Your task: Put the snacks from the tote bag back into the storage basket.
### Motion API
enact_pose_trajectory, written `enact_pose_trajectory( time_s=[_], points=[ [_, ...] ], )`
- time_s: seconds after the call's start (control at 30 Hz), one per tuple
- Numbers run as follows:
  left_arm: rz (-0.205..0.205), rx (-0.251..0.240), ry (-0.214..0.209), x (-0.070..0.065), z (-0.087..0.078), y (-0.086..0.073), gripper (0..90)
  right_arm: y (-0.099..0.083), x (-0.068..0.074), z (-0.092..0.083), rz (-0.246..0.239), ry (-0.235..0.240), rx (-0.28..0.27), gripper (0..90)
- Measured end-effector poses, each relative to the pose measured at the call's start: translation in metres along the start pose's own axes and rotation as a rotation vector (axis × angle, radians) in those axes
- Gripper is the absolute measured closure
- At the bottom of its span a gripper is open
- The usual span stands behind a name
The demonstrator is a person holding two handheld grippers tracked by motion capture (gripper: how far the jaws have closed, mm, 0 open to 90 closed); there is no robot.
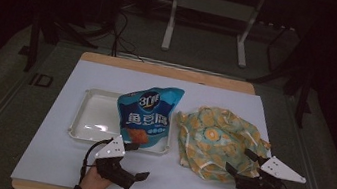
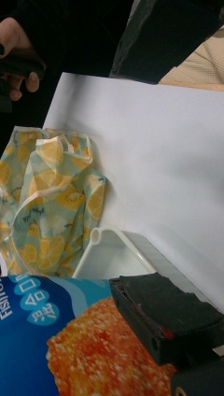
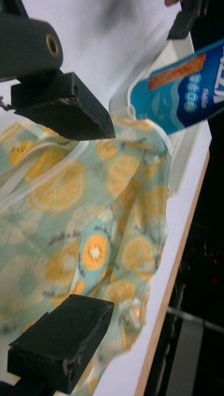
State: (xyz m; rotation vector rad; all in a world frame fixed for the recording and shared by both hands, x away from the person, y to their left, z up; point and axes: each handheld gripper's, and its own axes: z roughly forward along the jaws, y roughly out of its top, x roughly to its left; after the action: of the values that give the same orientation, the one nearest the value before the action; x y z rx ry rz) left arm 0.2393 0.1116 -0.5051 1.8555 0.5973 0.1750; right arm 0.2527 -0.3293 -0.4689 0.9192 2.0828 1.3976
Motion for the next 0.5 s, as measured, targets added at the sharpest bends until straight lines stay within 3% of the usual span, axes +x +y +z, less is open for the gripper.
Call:
enact_pose_trajectory(
  time_s=[0.27, 0.5],
  points=[
    [0.012, -0.011, -0.017, -0.001, 0.010, 0.005, 2.4, -0.006, -0.004, -0.007, 0.019, -0.049, -0.002, 14.1],
    [0.020, -0.023, -0.029, -0.002, 0.013, 0.008, 2.4, -0.008, -0.005, -0.005, 0.025, -0.044, 0.003, 14.2]
  ],
)
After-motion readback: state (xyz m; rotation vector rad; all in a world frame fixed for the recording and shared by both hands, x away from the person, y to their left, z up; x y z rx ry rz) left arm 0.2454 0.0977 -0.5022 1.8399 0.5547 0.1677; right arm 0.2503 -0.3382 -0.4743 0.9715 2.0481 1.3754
